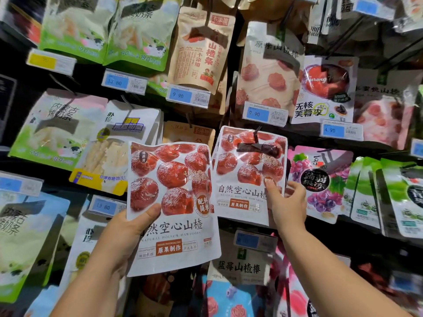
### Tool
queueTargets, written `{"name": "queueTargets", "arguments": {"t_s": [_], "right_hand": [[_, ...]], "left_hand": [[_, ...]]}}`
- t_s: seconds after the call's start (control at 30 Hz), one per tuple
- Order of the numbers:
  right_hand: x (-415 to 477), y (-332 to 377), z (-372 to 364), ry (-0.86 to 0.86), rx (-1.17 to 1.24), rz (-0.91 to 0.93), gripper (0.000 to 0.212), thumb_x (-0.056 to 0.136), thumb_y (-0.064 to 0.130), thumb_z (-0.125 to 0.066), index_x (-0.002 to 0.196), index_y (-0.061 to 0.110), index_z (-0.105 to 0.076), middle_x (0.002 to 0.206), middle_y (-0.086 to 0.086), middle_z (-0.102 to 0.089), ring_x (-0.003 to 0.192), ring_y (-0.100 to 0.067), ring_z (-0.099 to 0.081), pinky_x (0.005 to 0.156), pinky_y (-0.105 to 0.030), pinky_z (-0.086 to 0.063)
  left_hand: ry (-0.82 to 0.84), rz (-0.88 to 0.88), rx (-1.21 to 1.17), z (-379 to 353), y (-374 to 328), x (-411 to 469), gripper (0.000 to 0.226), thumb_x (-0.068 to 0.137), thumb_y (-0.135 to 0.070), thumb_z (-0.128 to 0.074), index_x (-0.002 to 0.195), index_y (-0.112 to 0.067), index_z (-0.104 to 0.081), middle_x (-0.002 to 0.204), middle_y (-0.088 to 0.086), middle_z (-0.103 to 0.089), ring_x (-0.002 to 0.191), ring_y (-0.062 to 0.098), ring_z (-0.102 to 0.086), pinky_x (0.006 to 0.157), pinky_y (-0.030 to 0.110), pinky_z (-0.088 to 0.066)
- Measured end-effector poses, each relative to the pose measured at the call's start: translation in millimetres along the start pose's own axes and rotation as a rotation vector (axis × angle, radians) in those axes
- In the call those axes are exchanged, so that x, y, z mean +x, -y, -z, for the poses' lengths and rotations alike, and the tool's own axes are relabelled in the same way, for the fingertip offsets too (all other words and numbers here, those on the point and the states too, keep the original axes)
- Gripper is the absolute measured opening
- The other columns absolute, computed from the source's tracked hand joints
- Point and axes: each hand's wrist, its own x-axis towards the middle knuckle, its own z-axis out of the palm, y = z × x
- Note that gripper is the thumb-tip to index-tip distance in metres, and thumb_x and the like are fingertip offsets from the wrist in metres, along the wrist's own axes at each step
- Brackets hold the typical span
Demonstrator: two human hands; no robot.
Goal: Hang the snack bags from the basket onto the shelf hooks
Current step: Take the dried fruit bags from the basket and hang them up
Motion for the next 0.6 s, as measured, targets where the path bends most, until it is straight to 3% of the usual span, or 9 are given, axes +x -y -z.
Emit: {"name": "queueTargets", "arguments": {"t_s": [0.07,0.13,0.27,0.33,0.37,0.5,0.6], "right_hand": [[-13.2,5.7,6.7,-0.085,-0.051,0.193,0.048,0.089,0.048,-0.065,0.123,0.021,-0.046,0.118,0.004,-0.044,0.116,-0.021,-0.045,0.093,-0.034,-0.035],[-26.9,12.7,6.8,-0.044,-0.077,0.354,0.029,0.091,0.044,-0.063,0.11,0.024,-0.052,0.112,0.008,-0.049,0.113,-0.017,-0.046,0.09,-0.032,-0.034],[-54.2,23.7,2.8,0.337,0.067,0.354,0.013,0.096,0.04,-0.059,0.09,0.028,-0.059,0.092,0.006,-0.063,0.087,-0.016,-0.063,0.072,-0.029,-0.055],[-64.9,26.4,0.5,0.512,0.052,0.316,0.008,0.097,0.037,-0.058,0.095,0.029,-0.059,0.094,0.007,-0.064,0.087,-0.01,-0.063,0.068,-0.016,-0.051],[-67.7,25.2,-1.2,0.57,0.025,0.3,0.01,0.096,0.04,-0.057,0.1,0.031,-0.057,0.098,0.01,-0.063,0.09,-0.007,-0.061,0.071,-0.017,-0.05],[-77.1,17.7,-6.2,0.734,0.07,0.133,0.042,0.092,0.056,-0.055,0.124,0.031,-0.047,0.109,0.005,-0.061,0.095,-0.009,-0.059,0.083,-0.029,-0.048],[-84.4,12.8,-3.5,0.791,0.159,0.069,0.089,0.067,0.081,-0.065,0.136,0.029,-0.046,0.13,0.004,-0.06,0.119,-0.018,-0.058,0.099,-0.042,-0.049]], "left_hand": [[0.006,0.007,-0.002,-3.6,-0.4,-3.1,0.011,0.085,-0.018,-0.067,0.093,-0.011,-0.069,0.08,0.02,-0.075,0.06,0.03,-0.072,0.056,0.037,-0.058],[0.003,0.01,-0.013,-6.0,0.1,-6.1,0.011,0.085,-0.018,-0.067,0.092,-0.011,-0.069,0.079,0.019,-0.075,0.059,0.029,-0.072,0.052,0.036,-0.058],[0.011,0.026,-0.021,-11.5,0.3,-11.0,0.01,0.084,-0.019,-0.068,0.093,-0.013,-0.068,0.079,0.018,-0.075,0.061,0.029,-0.072,0.051,0.038,-0.059],[0.024,0.032,-0.003,-13.5,0.5,-13.4,0.012,0.083,-0.022,-0.068,0.092,-0.014,-0.069,0.079,0.018,-0.075,0.061,0.029,-0.073,0.054,0.039,-0.06],[0.03,0.038,0.009,-14.3,0.4,-14.7,0.013,0.083,-0.023,-0.068,0.092,-0.013,-0.069,0.079,0.017,-0.075,0.061,0.029,-0.073,0.055,0.039,-0.06],[0.065,0.058,0.015,-17.5,-3.3,-21.5,0.014,0.088,-0.023,-0.065,0.095,-0.012,-0.068,0.079,0.016,-0.075,0.06,0.028,-0.072,0.049,0.036,-0.059],[0.121,0.068,0.012,-19.2,-10.0,-26.8,0.017,0.087,-0.023,-0.064,0.099,-0.011,-0.067,0.08,0.016,-0.076,0.061,0.028,-0.073,0.046,0.035,-0.057]]}}
